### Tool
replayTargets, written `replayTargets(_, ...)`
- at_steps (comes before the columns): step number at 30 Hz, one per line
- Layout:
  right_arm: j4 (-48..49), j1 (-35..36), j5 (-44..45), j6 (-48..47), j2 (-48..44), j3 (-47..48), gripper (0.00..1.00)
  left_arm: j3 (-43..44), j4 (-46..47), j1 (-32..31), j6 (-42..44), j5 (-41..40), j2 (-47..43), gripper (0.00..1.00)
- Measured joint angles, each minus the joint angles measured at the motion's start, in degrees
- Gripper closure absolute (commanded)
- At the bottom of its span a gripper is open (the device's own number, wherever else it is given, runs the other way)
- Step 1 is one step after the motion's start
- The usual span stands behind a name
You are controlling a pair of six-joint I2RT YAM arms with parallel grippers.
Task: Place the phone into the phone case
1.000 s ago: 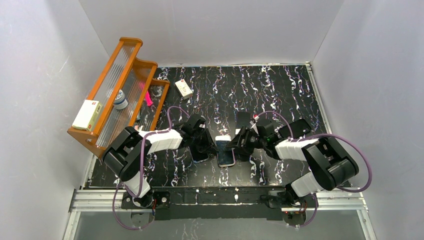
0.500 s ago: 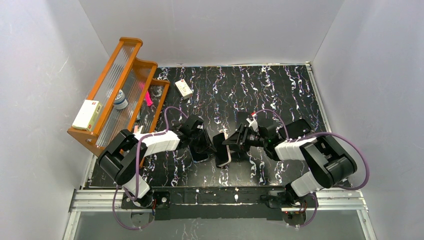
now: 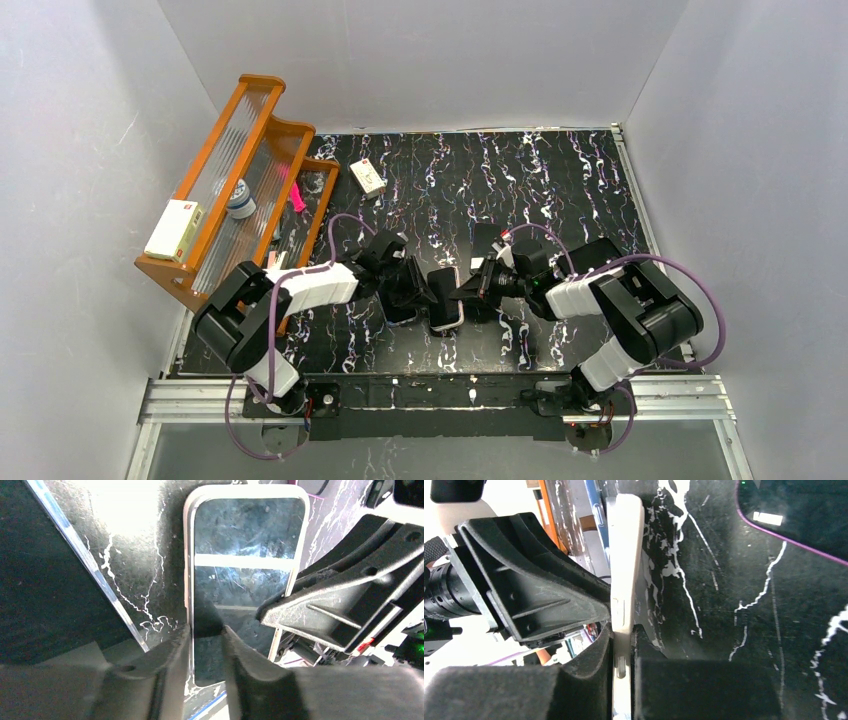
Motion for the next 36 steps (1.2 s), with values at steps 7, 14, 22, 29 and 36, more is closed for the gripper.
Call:
replayTargets(7,-0.9,0.0,-0.9,-0.2,-2.9,0.2,0.99,4.7,-8.4,2.0,3.2,1.0,-7.6,0.27)
replayTargets(14,-1.0,-0.1,-2.8,0.8,-12.7,0.2,0.99,13.4,-14.5,9.4,8.2,2.8,-20.7,0.02)
replayTargets(22,13.5,-0.1,-6.4,10.4,-19.6,-1.7,0.99,13.3,-11.4,10.2,8.5,9.9,-27.2,0.02)
replayTargets(29,25.7,-0.1,-10.1,19.1,-19.8,-2.2,0.99,11.2,-5.5,10.4,7.3,13.2,-28.0,0.06)
replayTargets(36,27.3,-0.1,-12.1,20.7,-23.5,-1.7,0.99,5.1,3.8,10.4,1.3,14.5,-28.9,0.22)
